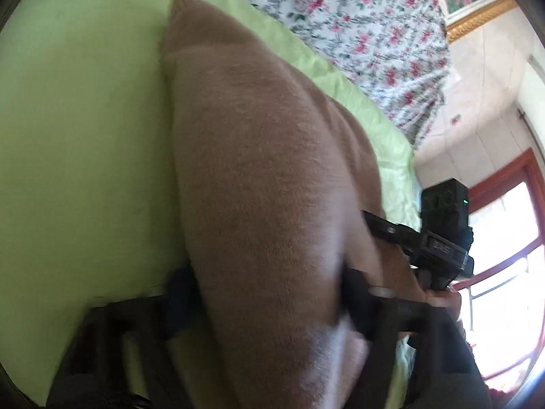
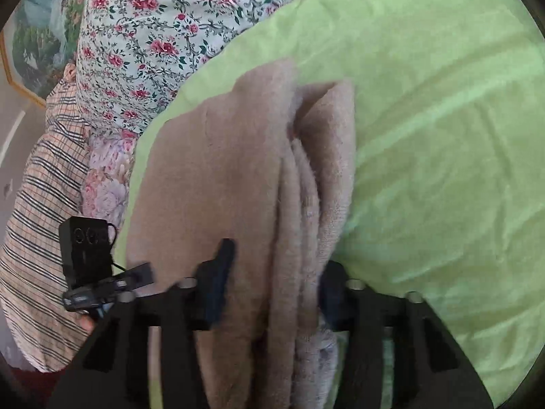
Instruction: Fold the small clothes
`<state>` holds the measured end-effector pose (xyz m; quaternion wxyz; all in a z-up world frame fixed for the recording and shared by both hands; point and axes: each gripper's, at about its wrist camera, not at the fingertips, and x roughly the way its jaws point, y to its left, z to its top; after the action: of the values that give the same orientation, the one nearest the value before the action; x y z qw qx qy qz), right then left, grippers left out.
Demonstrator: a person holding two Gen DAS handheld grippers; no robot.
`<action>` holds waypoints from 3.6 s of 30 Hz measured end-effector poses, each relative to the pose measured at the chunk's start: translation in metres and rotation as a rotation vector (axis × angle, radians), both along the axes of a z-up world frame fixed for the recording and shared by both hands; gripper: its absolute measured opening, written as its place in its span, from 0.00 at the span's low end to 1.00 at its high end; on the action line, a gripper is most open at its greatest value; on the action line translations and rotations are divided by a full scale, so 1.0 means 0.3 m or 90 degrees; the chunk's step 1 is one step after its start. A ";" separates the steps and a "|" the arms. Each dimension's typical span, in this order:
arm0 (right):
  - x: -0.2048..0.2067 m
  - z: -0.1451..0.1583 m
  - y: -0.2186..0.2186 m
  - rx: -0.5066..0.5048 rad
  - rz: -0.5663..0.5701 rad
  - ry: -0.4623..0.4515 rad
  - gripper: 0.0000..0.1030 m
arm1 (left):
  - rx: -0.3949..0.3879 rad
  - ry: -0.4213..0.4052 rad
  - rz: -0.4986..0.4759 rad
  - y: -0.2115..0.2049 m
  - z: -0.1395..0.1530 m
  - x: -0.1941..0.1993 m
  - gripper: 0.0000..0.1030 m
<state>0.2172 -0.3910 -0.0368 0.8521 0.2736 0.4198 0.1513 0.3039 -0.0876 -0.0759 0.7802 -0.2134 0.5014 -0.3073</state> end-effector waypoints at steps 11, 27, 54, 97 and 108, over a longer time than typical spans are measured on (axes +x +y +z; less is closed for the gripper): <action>-0.120 0.100 0.276 0.077 0.079 -0.085 0.30 | 0.029 -0.100 0.016 0.224 0.226 -0.266 0.44; -0.162 -0.022 0.508 0.016 0.062 -0.036 0.64 | 0.067 -0.056 0.110 0.601 0.130 -0.497 0.75; -0.042 0.025 0.477 0.013 -0.016 -0.055 0.19 | 0.246 -0.112 0.194 0.544 0.167 -0.354 0.43; -0.550 -0.059 0.573 -0.201 0.082 -0.034 0.05 | 0.349 -0.089 0.223 0.393 0.049 -0.956 0.08; -0.543 -0.070 0.596 -0.235 0.071 -0.031 0.05 | 0.288 -0.057 0.233 0.437 0.035 -0.940 0.09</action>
<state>0.0543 -0.2122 -0.0577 0.8881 0.0854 0.4339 0.1255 0.0220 0.0436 -0.0656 0.8716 -0.1069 0.4757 -0.0512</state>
